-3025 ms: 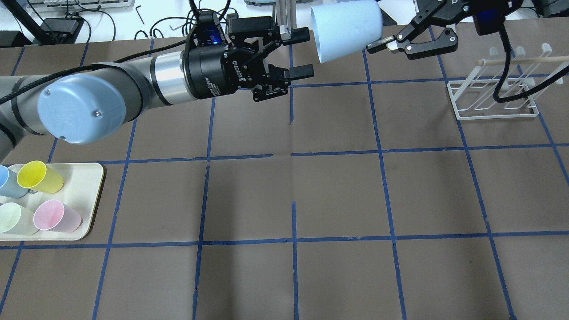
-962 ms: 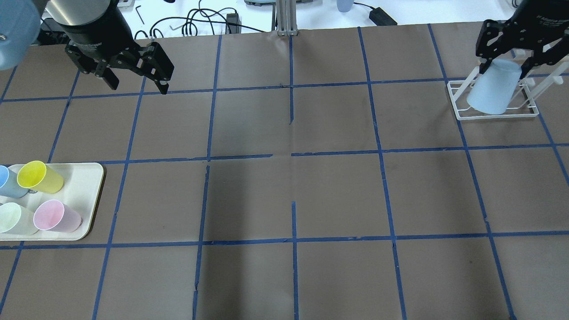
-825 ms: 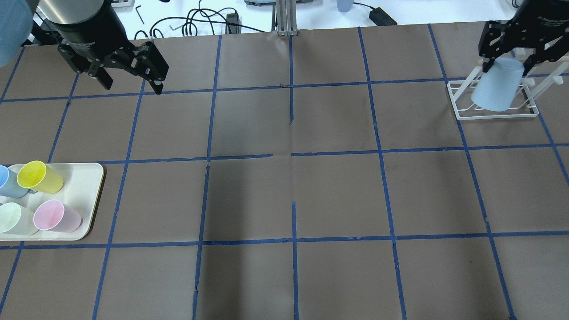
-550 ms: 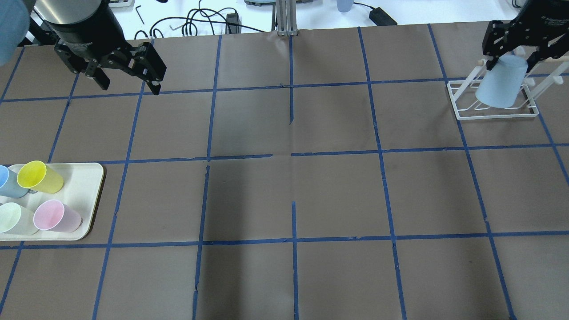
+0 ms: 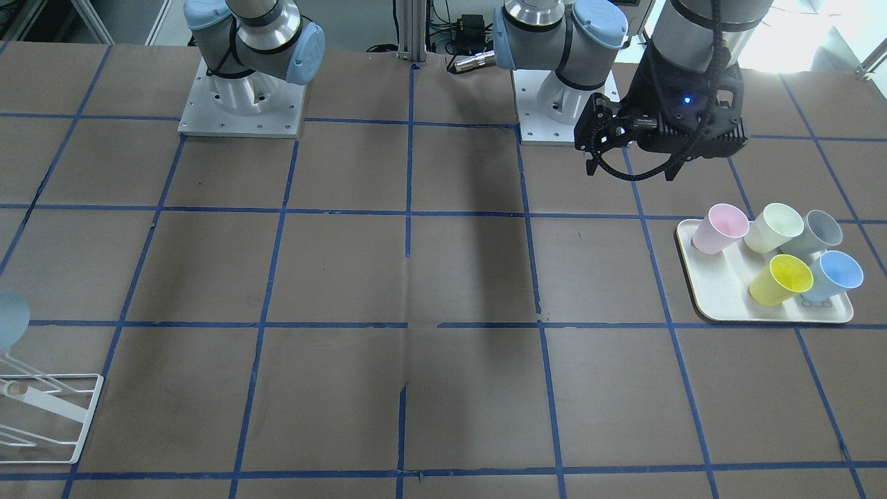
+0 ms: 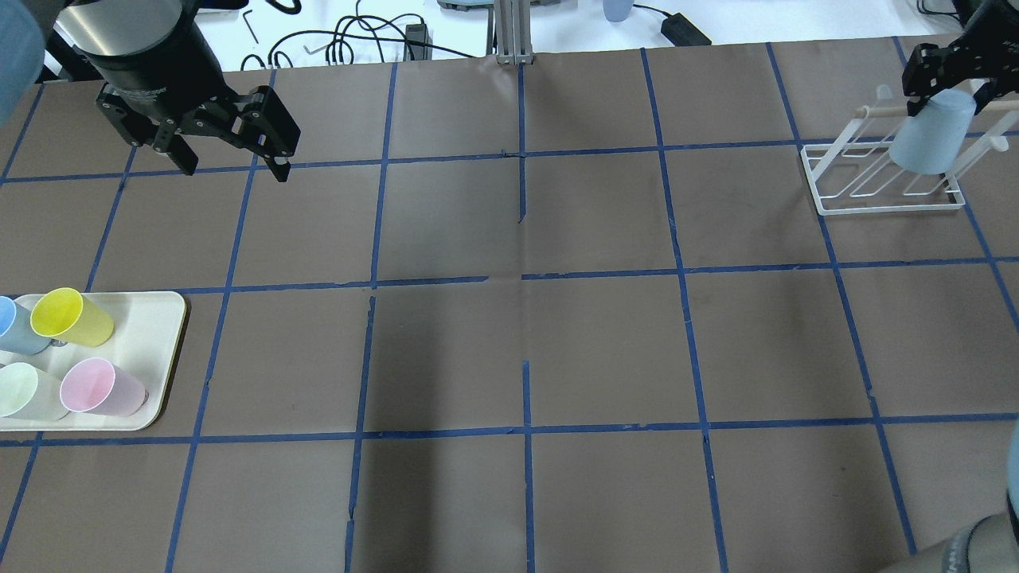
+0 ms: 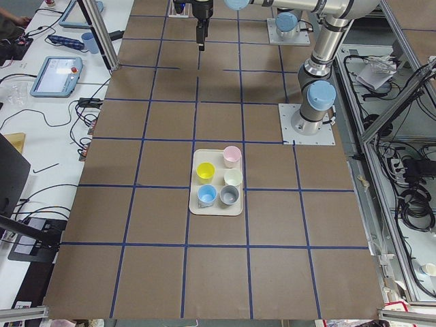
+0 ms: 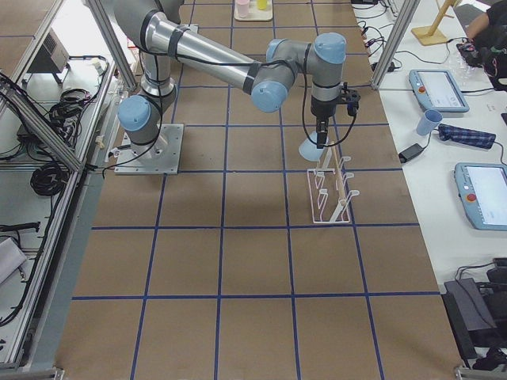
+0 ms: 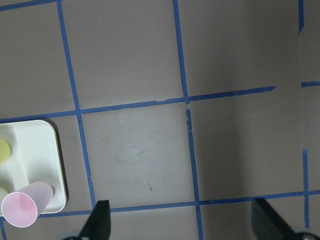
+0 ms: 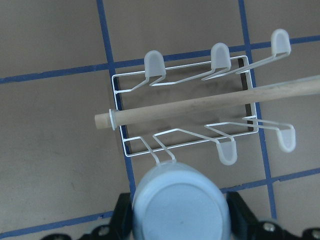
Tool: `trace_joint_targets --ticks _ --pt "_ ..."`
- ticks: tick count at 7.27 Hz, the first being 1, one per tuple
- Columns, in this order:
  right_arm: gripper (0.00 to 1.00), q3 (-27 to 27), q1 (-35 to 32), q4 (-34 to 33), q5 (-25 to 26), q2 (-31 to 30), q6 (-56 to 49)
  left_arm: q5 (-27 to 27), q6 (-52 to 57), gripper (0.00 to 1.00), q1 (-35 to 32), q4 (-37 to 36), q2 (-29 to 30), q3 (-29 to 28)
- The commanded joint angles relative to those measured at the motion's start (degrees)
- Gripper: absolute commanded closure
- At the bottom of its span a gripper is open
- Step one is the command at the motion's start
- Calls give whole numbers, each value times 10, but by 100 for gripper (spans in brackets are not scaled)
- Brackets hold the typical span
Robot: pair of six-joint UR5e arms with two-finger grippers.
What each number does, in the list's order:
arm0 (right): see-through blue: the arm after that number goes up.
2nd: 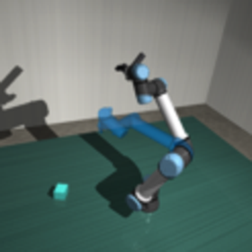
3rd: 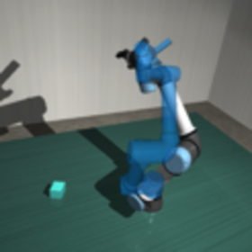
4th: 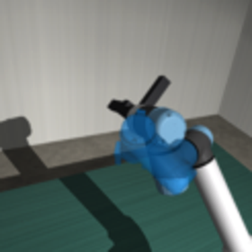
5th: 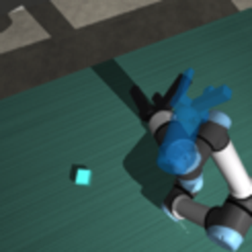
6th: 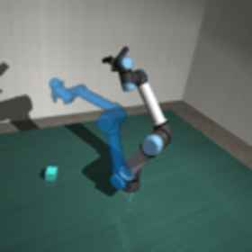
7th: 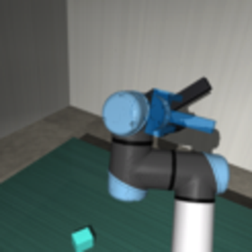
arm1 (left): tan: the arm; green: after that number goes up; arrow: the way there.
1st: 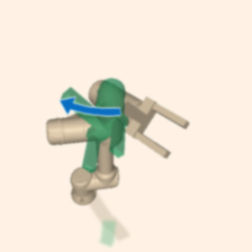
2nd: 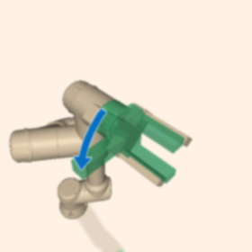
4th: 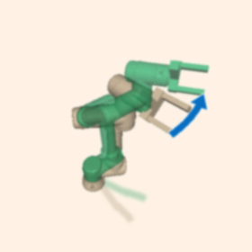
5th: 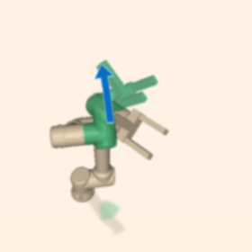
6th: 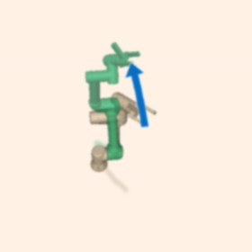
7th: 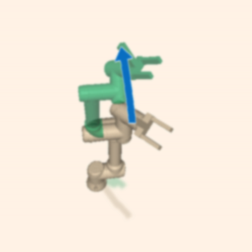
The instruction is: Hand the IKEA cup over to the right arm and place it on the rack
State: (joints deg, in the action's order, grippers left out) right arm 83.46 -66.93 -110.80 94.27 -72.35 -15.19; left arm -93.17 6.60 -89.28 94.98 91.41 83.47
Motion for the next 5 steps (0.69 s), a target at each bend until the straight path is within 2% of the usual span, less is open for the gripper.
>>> trace_joint_targets --ticks 1,5 --pt "100 0 0 -14 -14 13 -1 2 -6 0 0 0 -1 1" --pt "100 0 0 -35 -14 27 -1 2 -6 0 1 -1 -1 0"
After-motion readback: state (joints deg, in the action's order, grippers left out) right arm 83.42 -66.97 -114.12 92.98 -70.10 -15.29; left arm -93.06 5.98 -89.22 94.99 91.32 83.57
